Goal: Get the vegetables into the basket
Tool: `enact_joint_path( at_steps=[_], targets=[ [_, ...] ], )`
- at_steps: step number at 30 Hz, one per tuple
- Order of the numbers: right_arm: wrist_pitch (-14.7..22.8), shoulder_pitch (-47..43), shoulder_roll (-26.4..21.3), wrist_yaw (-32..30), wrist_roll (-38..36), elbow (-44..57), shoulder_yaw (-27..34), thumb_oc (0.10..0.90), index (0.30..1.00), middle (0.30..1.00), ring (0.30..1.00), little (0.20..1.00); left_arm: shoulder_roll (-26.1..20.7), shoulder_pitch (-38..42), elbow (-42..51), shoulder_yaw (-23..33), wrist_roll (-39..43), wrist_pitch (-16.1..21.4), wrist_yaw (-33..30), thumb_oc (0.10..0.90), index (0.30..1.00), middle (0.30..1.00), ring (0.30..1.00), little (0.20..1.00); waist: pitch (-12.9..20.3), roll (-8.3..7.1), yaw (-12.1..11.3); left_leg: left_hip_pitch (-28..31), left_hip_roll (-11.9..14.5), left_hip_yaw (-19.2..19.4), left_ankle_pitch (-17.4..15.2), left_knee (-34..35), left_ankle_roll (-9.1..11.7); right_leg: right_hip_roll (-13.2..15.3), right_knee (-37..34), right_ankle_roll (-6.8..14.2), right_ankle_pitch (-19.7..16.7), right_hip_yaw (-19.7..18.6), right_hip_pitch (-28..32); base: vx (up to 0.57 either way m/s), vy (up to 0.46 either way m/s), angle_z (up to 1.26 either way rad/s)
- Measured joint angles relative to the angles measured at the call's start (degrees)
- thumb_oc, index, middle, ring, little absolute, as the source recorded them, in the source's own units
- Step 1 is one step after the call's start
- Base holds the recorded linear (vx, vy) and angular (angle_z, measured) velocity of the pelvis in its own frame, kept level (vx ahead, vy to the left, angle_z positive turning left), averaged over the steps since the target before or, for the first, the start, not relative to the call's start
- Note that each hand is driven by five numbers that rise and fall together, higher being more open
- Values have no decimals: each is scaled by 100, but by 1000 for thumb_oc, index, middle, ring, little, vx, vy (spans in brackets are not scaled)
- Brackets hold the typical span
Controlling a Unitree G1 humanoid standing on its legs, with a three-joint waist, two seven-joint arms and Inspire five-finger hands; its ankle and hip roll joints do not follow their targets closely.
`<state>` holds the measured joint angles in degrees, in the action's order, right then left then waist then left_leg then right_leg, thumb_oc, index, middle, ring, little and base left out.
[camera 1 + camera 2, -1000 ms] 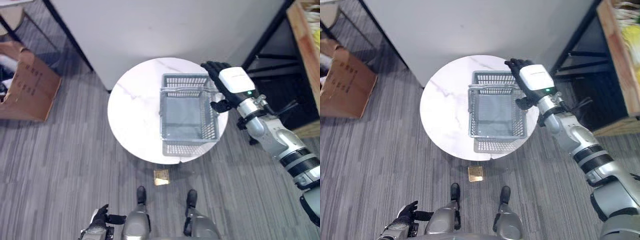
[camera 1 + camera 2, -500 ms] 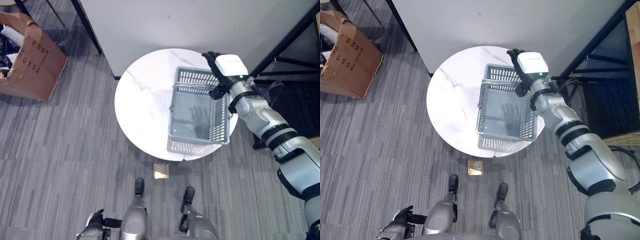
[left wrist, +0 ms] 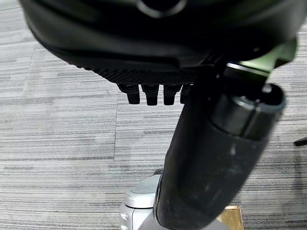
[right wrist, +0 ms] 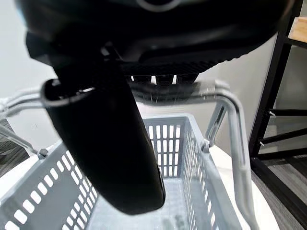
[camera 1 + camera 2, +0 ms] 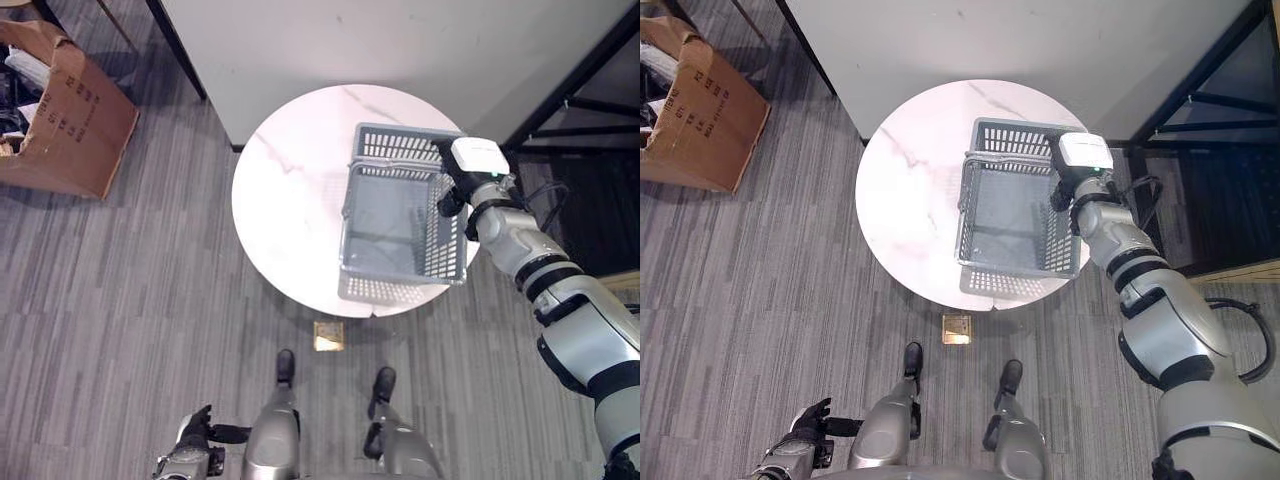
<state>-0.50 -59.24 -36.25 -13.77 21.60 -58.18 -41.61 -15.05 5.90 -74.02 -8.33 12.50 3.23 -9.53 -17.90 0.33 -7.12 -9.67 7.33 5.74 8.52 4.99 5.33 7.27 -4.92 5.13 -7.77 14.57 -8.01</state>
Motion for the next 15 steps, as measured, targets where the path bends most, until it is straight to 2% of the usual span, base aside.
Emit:
enact_joint_path(
  at_steps=[12, 15],
  targets=[
    [-6, -1, 36, -48, -9, -196, 89, 400, 300, 300, 300, 300, 26, 27, -16, -23, -11, -43, -3, 900, 1000, 1000, 1000, 1000, 14, 16, 6, 40, -1, -11, 6, -3, -8, 11, 1, -1, -1, -4, 44, 0, 0, 0],
    [-73, 45, -30, -7, -51, 300, 101, 400, 300, 300, 300, 300, 32, 28, -18, 4, -21, -84, -1, 900, 1000, 1000, 1000, 1000, 17, 14, 53, 114, 0, -2, 5, -3, -8, 9, 1, 0, -1, -26, 104, 13, 5, -3]
  ],
)
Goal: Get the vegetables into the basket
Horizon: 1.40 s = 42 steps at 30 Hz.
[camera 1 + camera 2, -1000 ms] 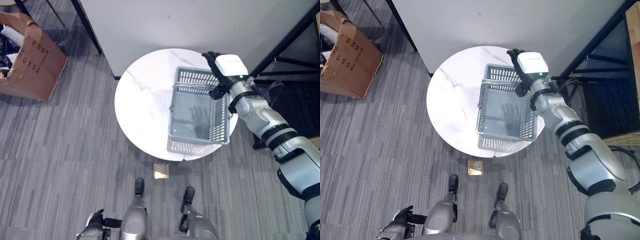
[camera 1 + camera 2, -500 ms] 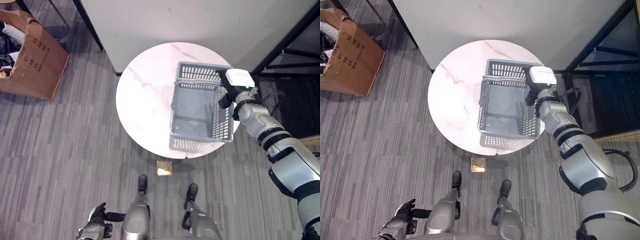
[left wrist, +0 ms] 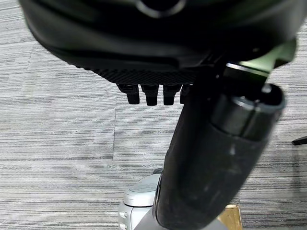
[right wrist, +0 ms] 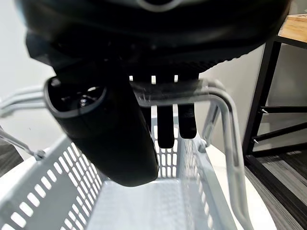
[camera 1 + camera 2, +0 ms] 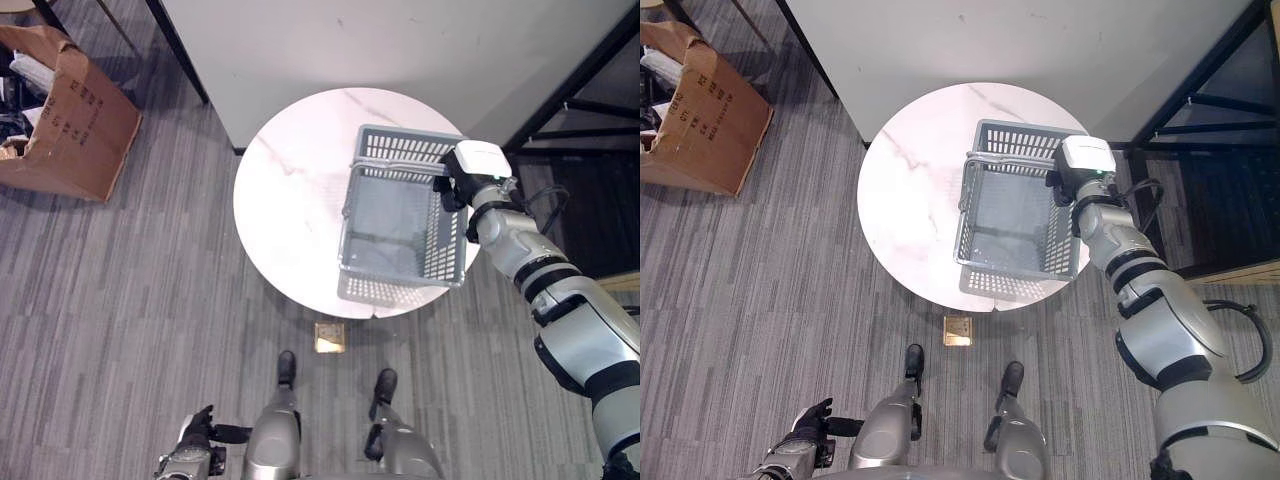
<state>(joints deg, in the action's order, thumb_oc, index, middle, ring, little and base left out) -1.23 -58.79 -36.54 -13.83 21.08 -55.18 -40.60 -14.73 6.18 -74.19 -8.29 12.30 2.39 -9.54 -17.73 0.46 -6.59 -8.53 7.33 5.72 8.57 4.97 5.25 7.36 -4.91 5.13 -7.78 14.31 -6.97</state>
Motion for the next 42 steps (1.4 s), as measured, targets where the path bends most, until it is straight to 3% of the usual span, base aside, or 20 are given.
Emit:
enact_joint_path(
  at_steps=[4, 8, 9, 11, 14, 19, 22, 29, 34, 39, 40, 41, 42],
  targets=[
    [6, 1194, -310, 59, -679, 2356, 839, 400, 300, 300, 300, 300, 12, 0, 9, 284, -128, -125, -5, 900, 1000, 1000, 1000, 1000, 6, -11, 24, 155, -3, 95, -16, 4, 3, -30, 1, -1, 0, -71, 121, 51, 6, -8],
    [45, 1867, -383, 147, -1067, 2910, 1057, 400, 300, 300, 300, 300, -11, -56, -18, 471, -352, -234, -23, 900, 1000, 1000, 1000, 1000, 50, -87, 129, 368, 12, 231, -67, 5, 4, -31, 1, -1, 1, -189, 243, 67, 14, -15],
    [50, 2292, -407, 245, -1097, 3244, 1345, 400, 300, 300, 300, 300, -3, -72, -26, 591, -471, -274, -13, 900, 1000, 1000, 1000, 1000, 58, -108, 136, 424, 11, 250, -75, 7, -3, -22, 1, -1, 1, -206, 301, 53, 18, -23],
    [58, 3060, -406, 392, -1232, 3767, 1549, 400, 300, 300, 300, 300, -9, -165, -146, 733, -691, -372, -7, 900, 1000, 1000, 1000, 1000, 130, -209, 323, 631, 13, 329, -133, 9, 1, -17, -1, 10, 14, -310, 438, 49, 17, -24],
    [114, 3406, -466, 544, -1270, 3961, 1579, 400, 300, 300, 300, 300, -11, -244, -225, 787, -794, -447, 1, 900, 1000, 1000, 1000, 1000, 210, -295, 482, 727, 22, 452, -164, 10, 8, -14, -1, 12, 9, -434, 448, 36, 10, -22],
    [341, 4290, -1081, 674, -956, 4923, 1923, 400, 300, 300, 300, 300, -9, -406, -210, 797, -1064, -461, 24, 900, 1000, 1000, 1000, 1000, 344, -314, 696, 893, 28, 651, -214, 11, 3, -23, -1, 19, 1, -626, 485, 17, 15, -20],
    [427, 5045, -1195, 684, -617, 5021, 2586, 400, 300, 300, 300, 300, 18, -482, -156, 787, -1241, -457, 39, 900, 1000, 1000, 1000, 1000, 552, -280, 927, 978, 21, 811, -268, 11, -14, -28, -2, 25, 0, -766, 476, 2, 34, -23],
    [496, 5825, -1384, 689, -223, 5028, 2912, 400, 300, 300, 300, 300, 46, -509, -176, 784, -1411, -454, 89, 900, 1000, 1000, 1000, 1000, 688, -167, 1129, 1085, 18, 997, -322, 10, 9, -43, -1, 42, -12, -954, 462, -3, 41, -15],
    [585, 6330, -1289, 677, -167, 5069, 3263, 400, 300, 300, 300, 300, 56, -535, -239, 790, -1450, -457, 87, 900, 1000, 1000, 1000, 1000, 704, -177, 1264, 1129, -64, 1240, -375, 7, -17, -47, 95, 88, -33, -1206, 313, -34, 74, -24],
    [594, 6760, -1250, 583, -59, 5069, 3522, 400, 300, 300, 300, 300, 23, -414, -250, 781, -1481, -456, 76, 900, 1000, 1000, 1000, 1000, 662, -285, 1385, 1153, -231, 1513, -496, -16, -164, 70, 429, 168, -86, -1481, 23, -138, 122, -26],
    [594, 6790, -1240, 548, -52, 5069, 3545, 400, 300, 300, 300, 300, 14, -370, -258, 778, -1495, -464, 65, 900, 1000, 1000, 1000, 1000, 621, -362, 1403, 1151, -268, 1581, -518, -16, -167, 89, 478, 257, -147, -1549, -63, -144, 42, -48],
    [594, 6760, -1189, 506, 19, 5061, 3558, 400, 300, 300, 300, 300, -24, -380, -253, 758, -1542, -462, 48, 900, 1000, 1000, 1000, 1000, 618, -343, 1410, 1158, -262, 1746, -528, -9, -201, 106, 483, 432, -294, -1606, -169, -121, 38, -63],
    [596, 6761, -1160, 460, 66, 5057, 3569, 400, 300, 300, 300, 300, -66, -341, -225, 736, -1560, -460, 32, 900, 1000, 1000, 1000, 1000, 559, -458, 1464, 1167, -322, 1871, -549, 4, -235, 141, 437, 531, -423, -1605, -231, -193, 88, -63]
  ],
)
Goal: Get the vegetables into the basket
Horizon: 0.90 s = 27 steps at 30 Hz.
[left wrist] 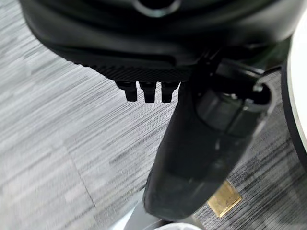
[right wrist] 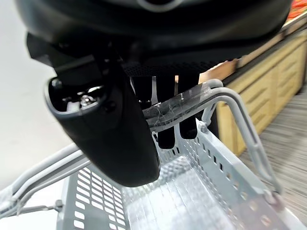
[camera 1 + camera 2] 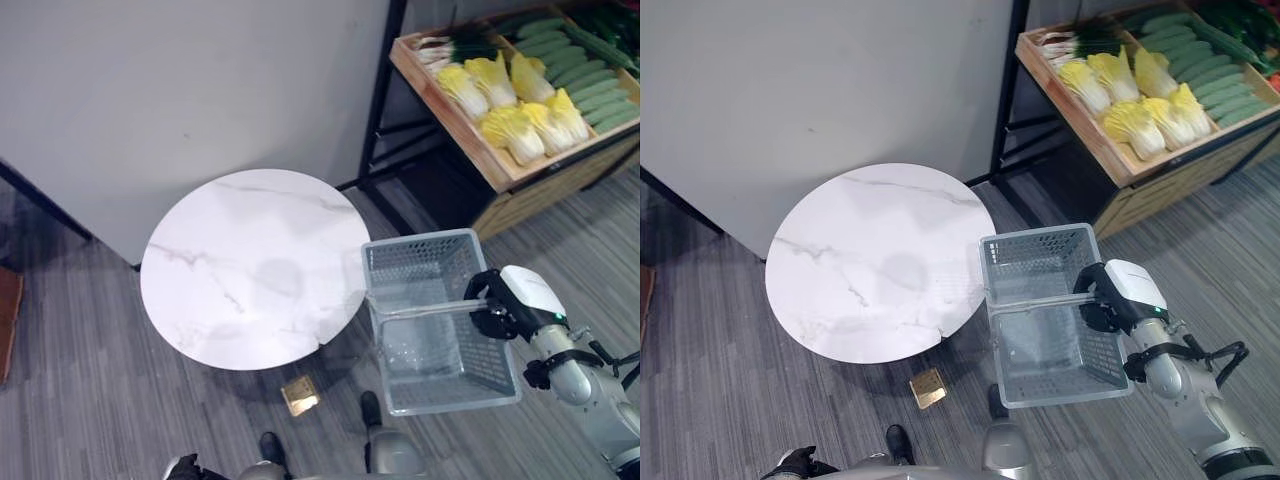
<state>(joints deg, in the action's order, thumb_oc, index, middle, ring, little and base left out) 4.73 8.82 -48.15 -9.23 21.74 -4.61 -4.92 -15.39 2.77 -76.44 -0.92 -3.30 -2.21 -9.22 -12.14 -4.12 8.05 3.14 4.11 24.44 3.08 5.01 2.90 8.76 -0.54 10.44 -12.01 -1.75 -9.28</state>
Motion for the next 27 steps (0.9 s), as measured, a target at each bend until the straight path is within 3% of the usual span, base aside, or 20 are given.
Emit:
enact_joint_path(
  at_steps=[2, 3, 4, 5, 6, 7, 8, 9, 11, 12, 14, 17, 24, 27],
  targets=[
    [1, 13, 88, -98, 48, -18, 92, 400, 300, 300, 300, 300, -84, 62, 100, -91, 5, 4, -42, 900, 1000, 1000, 1000, 1000, -108, -95, 110, -118, -130, 93, -59, -111, -81, 18, -138, 88, -490, 32, -149, -178, 161, -81],
    [-11, -167, 344, -207, 94, -83, 142, 400, 300, 300, 300, 300, -195, 43, 311, -181, 16, 34, -44, 900, 1000, 1000, 1000, 1000, -229, -174, -66, -329, -100, 158, -196, -256, -331, -99, -467, -225, -1079, 401, -369, -232, 170, -124],
    [-12, -173, 444, -288, 94, -148, 149, 400, 300, 300, 300, 300, -227, 20, 401, -171, 33, 42, -45, 900, 1000, 1000, 1000, 1000, -249, -152, -96, -402, -6, 382, -80, -352, -468, -40, -328, 1, -580, 1186, -368, -290, 126, -148],
    [-56, -194, 464, -301, 94, -235, 141, 400, 300, 300, 300, 300, -205, 12, 499, -174, 48, 105, -49, 900, 1000, 1000, 1000, 1000, -277, -65, -200, -390, 134, 631, -31, -325, -490, -6, 377, -387, 5, 2222, -404, -118, 43, -103],
    [-87, -204, 431, -299, 96, -261, 138, 400, 300, 300, 300, 300, -182, 14, 562, -190, 53, 197, -56, 900, 1000, 1000, 1000, 1000, -335, 100, -307, -383, 343, 849, 3, -331, -466, -8, 984, -454, 395, 2609, -393, -53, 13, -121],
    [-93, -221, 392, -298, 97, -247, 135, 400, 300, 300, 300, 300, -180, 28, 622, -175, 67, 213, -53, 900, 1000, 1000, 1000, 1000, -404, 287, -455, -379, 539, 933, -9, -339, -436, -5, 1407, -372, 590, 2708, -374, -88, 1, -111],
    [-98, -194, 344, -297, 101, -162, 135, 400, 300, 300, 300, 300, -205, 46, 718, -186, 114, 189, -36, 900, 1000, 1000, 1000, 1000, -444, 437, -441, -450, 697, 882, -23, -436, -396, 164, 1271, -240, 558, 2676, 135, -89, -20, -75],
    [-99, -185, 343, -291, 117, -122, 135, 400, 300, 300, 300, 300, -237, 49, 703, -186, 117, 157, -38, 900, 1000, 1000, 1000, 1000, -444, 391, -430, -451, 681, 884, -7, -489, -355, 289, 1131, -195, 567, 2589, 396, -87, -20, -44],
    [-106, -400, 291, -287, 187, -103, 44, 400, 300, 300, 300, 300, -207, -50, 684, -172, 162, 134, -28, 900, 1000, 1000, 1000, 1000, -460, 348, -526, -354, 656, 1112, 43, -392, -232, 162, 759, -204, 570, 2359, 414, 11, -18, -72],
    [-105, -473, 279, -289, 214, -92, 46, 400, 300, 300, 300, 300, -174, -83, 680, -167, 163, 144, -22, 900, 1000, 1000, 1000, 1000, -463, 340, -565, -333, 657, 1114, 70, -329, -170, 131, 609, -232, 590, 2223, 424, 45, -78, -86],
    [-163, -540, 216, -318, 221, -112, 73, 400, 300, 300, 300, 300, -47, -92, 674, -160, 165, 142, 17, 900, 1000, 1000, 1000, 1000, -427, 365, -389, -307, 630, 1176, 233, -263, -8, 55, 195, -502, 614, 2223, 536, 47, -134, -37],
    [-153, -248, 170, -319, 218, -127, 121, 400, 300, 300, 300, 300, -65, -128, 685, -169, 158, 122, 34, 900, 1000, 1000, 1000, 1000, -360, 353, -247, -271, 762, 1225, 278, -343, 131, -55, 144, -581, 732, 2189, 532, 19, -122, -13],
    [-92, 113, 151, -320, 221, -127, 294, 400, 300, 300, 300, 300, -59, -167, 680, -194, 159, 120, 57, 900, 1000, 1000, 1000, 1000, -275, 408, -130, -271, 882, 1362, 297, -483, 133, -162, 62, -605, 712, 2004, 471, 4, -124, -16],
    [-71, 250, 151, -325, 222, -128, 417, 400, 300, 300, 300, 300, 13, -168, 689, -276, 162, 121, 64, 900, 1000, 1000, 1000, 1000, -208, 525, -93, -270, 943, 1428, 298, -484, 134, -259, -53, -698, 609, 1889, 467, 38, -104, -24]
  ],
)
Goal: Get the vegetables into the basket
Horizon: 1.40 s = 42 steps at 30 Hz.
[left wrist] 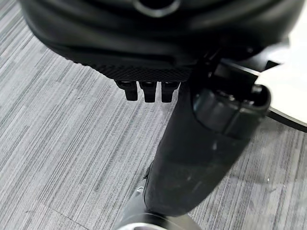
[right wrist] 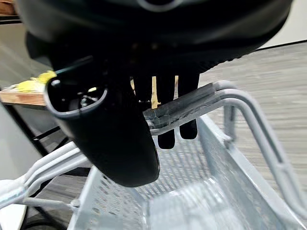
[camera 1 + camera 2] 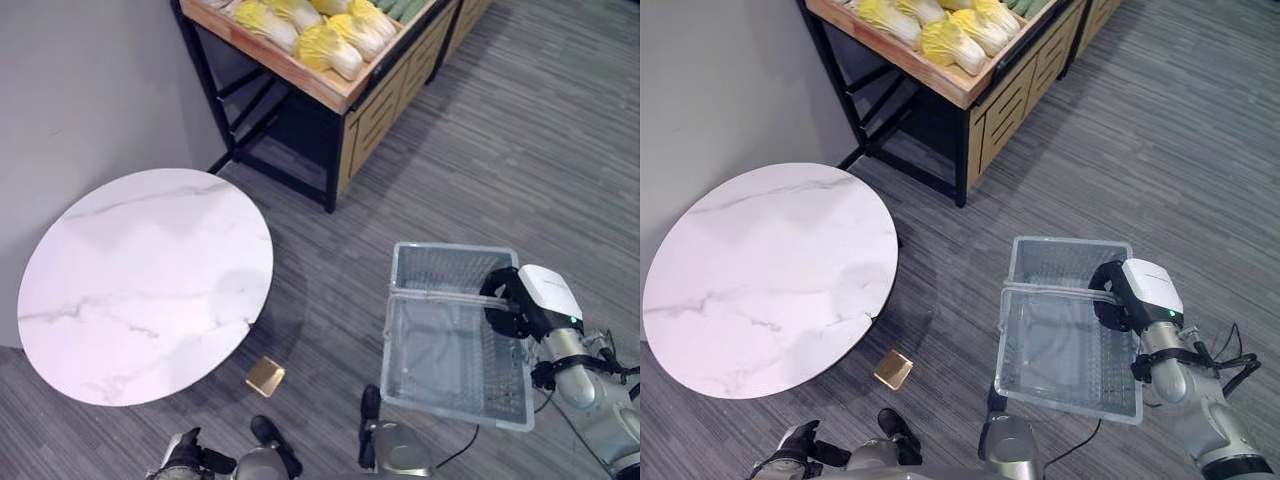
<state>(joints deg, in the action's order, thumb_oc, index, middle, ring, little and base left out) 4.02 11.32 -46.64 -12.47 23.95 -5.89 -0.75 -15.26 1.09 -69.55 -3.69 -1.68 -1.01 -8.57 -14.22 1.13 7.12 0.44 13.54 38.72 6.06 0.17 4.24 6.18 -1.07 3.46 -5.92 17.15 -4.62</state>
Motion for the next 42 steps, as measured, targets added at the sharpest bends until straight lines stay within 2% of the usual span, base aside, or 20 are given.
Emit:
enact_joint_path(
  at_steps=[8, 11, 12, 14, 16, 18, 19, 20, 22, 23, 24, 25, 27, 28, 29, 31, 32, 34, 36, 42],
  targets=[
    [-6, 163, -33, -155, 38, -79, 508, 400, 300, 300, 300, 300, 220, 44, 166, -308, 0, 95, 20, 900, 1000, 1000, 1000, 1000, 19, 359, 249, 21, 161, 54, 37, -46, 57, -154, -17, 45, 73, -140, -38, 62, -157, -12],
    [-12, 293, -48, -254, 37, -102, 684, 400, 300, 300, 300, 300, 302, 100, 166, -411, 9, 120, 19, 900, 1000, 1000, 1000, 1000, -49, 491, 257, 10, 213, 46, 90, -105, 136, -167, 139, -58, 223, -145, -103, 82, -169, 0],
    [-15, 298, -49, -288, 37, -152, 755, 400, 300, 300, 300, 300, 336, 119, 173, -408, 58, 119, 13, 900, 1000, 1000, 1000, 1000, -103, 583, 289, 6, 258, 18, 120, -133, 173, -201, 205, -91, 268, -145, -129, 129, -218, -3],
    [-23, 339, -48, -304, 38, -207, 760, 400, 300, 300, 300, 300, 335, 167, 182, -379, 188, 119, -44, 900, 1000, 1000, 1000, 1000, -172, 593, 283, -42, 314, -155, 166, -325, 244, -202, 304, -179, 375, -161, -187, 67, -102, -7],
    [-25, 402, -65, -348, 38, -222, 766, 400, 300, 300, 300, 300, 348, 164, 234, -337, 411, 123, -115, 900, 1000, 1000, 1000, 1000, -195, 560, 115, -121, 339, -910, 238, -557, 339, -215, 398, -254, 395, -392, -242, -21, -61, -40],
    [-30, 380, -59, -394, 38, -249, 785, 400, 300, 300, 300, 300, 372, 165, 263, -276, 505, 124, -141, 900, 1000, 1000, 1000, 1000, -248, 506, 133, -268, 310, -1377, 325, -807, 459, -244, 405, -336, 310, -463, -268, 29, -55, -27],
    [-46, 362, -58, -454, 39, -363, 773, 400, 300, 300, 300, 300, 354, 202, 386, -137, 576, 160, -204, 900, 1000, 1000, 1000, 1000, -340, 348, 51, -549, 102, -2125, -151, -933, 567, -86, 346, -385, 275, -673, -278, 117, -33, -32],
    [-70, 321, -62, -461, 40, -407, 773, 400, 300, 300, 300, 300, 341, 216, 442, -130, 622, 201, -245, 900, 1000, 1000, 1000, 1000, -375, 291, -20, -612, 19, -2282, -254, -681, 596, -66, 236, -421, 230, -768, -274, 116, 8, -56],
    [-75, 175, -55, -468, 38, -587, 731, 400, 300, 300, 300, 300, 335, 311, 368, -136, 631, 216, -265, 900, 1000, 1000, 1000, 1000, -404, 252, -106, -794, -103, -2761, -229, -69, 571, -147, 53, -502, 208, -980, -257, 100, 53, -68],
    [-83, 79, -56, -469, 37, -687, 717, 400, 300, 300, 300, 300, 333, 373, 350, -117, 753, 241, -267, 900, 1000, 1000, 1000, 1000, -443, 197, -204, -958, -166, -3007, -144, 152, 500, -179, -52, -437, 63, -1077, -246, 115, 93, -61],
    [-83, 47, -53, -490, 37, -733, 713, 400, 300, 300, 300, 300, 322, 407, 355, -115, 752, 277, -268, 900, 1000, 1000, 1000, 1000, -446, 192, -187, -1143, -206, -3134, -135, 188, 493, -200, -123, -423, 73, -1174, -206, 167, 134, -72],
    [-84, -62, -53, -500, 36, -821, 672, 400, 300, 300, 300, 300, 313, 506, 353, -119, 752, 310, -265, 900, 1000, 1000, 1000, 1000, -513, 140, -226, -1271, -371, -3491, -74, 357, 457, -178, -242, -383, 75, -1304, -112, 114, 116, -52],
    [-83, -173, -59, -500, 37, -849, 609, 400, 300, 300, 300, 300, 340, 545, 353, -127, 749, 329, -247, 900, 1000, 1000, 1000, 1000, -539, 175, -252, -1282, -545, -3831, -46, 487, 445, -207, -306, -205, 78, -1503, -31, 97, 205, -83],
    [-48, -243, -22, -528, 38, -788, 475, 400, 300, 300, 300, 300, 278, 612, 362, -113, 750, 341, -246, 900, 1000, 1000, 1000, 1000, -660, 24, -337, -1091, -808, -4058, 199, 422, -254, -72, -285, -21, 103, -1820, -1, 68, 297, -84],
    [10, -163, -22, -528, 40, -700, 473, 400, 300, 300, 300, 300, 245, 674, 360, -119, 739, 341, -249, 900, 1000, 1000, 1000, 1000, -716, -72, -321, -1070, -917, -3915, 232, 418, -292, 62, -267, 124, 59, -1846, 14, 49, 316, -61],
    [81, -116, 33, -525, 41, -602, 464, 400, 300, 300, 300, 300, 167, 743, 354, -125, 739, 322, -253, 900, 1000, 1000, 1000, 1000, -812, -233, -326, -1030, -1106, -3716, 253, 417, -355, 270, -168, 225, 68, -1819, -55, 2, 162, -29],
    [91, -204, 94, -523, 40, -605, 448, 400, 300, 300, 300, 300, 116, 746, 339, -144, 737, 301, -250, 900, 1000, 1000, 1000, 1000, -836, -270, -344, -1010, -1217, -3563, 319, 416, -479, 392, -92, 300, 35, -1744, -141, 2, 264, -42],
    [83, -217, 99, -521, 41, -604, 409, 400, 300, 300, 300, 300, 64, 746, 324, -177, 733, 272, -249, 900, 1000, 1000, 1000, 1000, -836, -275, -352, -958, -1315, -3477, 305, 414, -488, 493, -84, 329, 18, -1636, -134, 7, 302, -29],
    [72, -610, 261, -515, 40, -678, 238, 400, 300, 300, 300, 300, -86, 720, 184, -295, 714, 220, -264, 900, 1000, 1000, 1000, 1000, -845, -291, -484, -818, -1352, -3050, 157, 409, -614, 535, 11, 459, -53, -1815, -260, 5, 218, -73],
    [38, -847, 432, -513, 38, -695, 99, 400, 300, 300, 300, 300, -173, 719, 195, -290, 611, 225, -262, 900, 1000, 1000, 1000, 1000, -837, -325, -452, -642, -1370, -2759, -5, 405, -650, 522, 36, 477, -66, -1880, -284, -10, 185, -34]
  ],
)
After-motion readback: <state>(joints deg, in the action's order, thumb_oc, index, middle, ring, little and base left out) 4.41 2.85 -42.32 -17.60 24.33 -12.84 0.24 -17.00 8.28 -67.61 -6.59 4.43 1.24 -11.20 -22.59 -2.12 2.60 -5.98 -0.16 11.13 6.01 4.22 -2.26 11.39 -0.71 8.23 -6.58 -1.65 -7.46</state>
